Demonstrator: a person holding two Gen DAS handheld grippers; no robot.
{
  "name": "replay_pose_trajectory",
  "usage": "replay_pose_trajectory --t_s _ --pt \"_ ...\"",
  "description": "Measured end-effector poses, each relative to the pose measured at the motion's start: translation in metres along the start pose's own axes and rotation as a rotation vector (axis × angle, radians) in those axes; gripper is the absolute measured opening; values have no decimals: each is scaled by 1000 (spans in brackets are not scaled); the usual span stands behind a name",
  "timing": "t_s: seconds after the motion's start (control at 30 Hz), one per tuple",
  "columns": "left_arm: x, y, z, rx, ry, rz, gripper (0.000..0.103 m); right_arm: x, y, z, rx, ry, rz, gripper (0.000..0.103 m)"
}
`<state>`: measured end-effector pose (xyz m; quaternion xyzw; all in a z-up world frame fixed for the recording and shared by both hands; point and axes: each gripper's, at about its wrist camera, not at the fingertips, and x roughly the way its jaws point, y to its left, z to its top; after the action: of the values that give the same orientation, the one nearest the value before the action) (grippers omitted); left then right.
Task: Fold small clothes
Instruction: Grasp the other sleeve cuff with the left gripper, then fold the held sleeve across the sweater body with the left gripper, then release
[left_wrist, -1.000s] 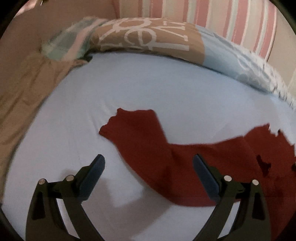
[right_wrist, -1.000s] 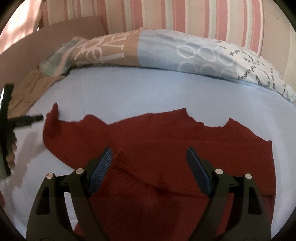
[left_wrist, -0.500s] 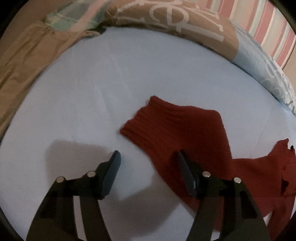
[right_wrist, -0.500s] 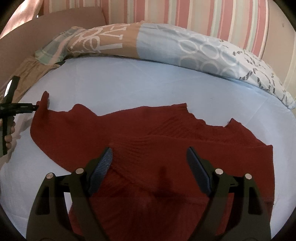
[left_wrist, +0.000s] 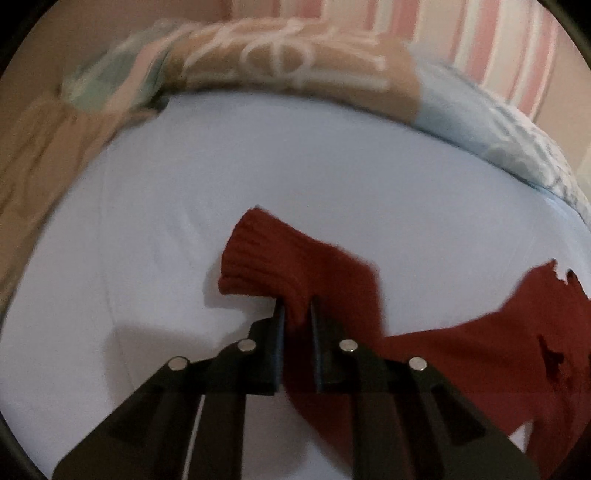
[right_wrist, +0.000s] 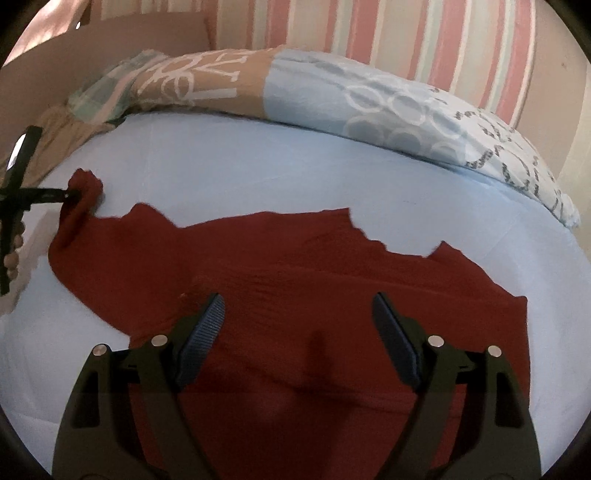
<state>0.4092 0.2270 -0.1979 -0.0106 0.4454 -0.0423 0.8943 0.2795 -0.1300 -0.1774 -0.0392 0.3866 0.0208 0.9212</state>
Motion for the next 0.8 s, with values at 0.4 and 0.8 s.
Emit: replay_pose_trajectory --t_s 0.4,0.8 --pt "-89 -139 10 182 -105 -185 12 -43 -66 2 142 -72 -3 75" --pt "-70 -340 -9 208 9 -456 12 -79 -176 -30 282 -83 -98 75"
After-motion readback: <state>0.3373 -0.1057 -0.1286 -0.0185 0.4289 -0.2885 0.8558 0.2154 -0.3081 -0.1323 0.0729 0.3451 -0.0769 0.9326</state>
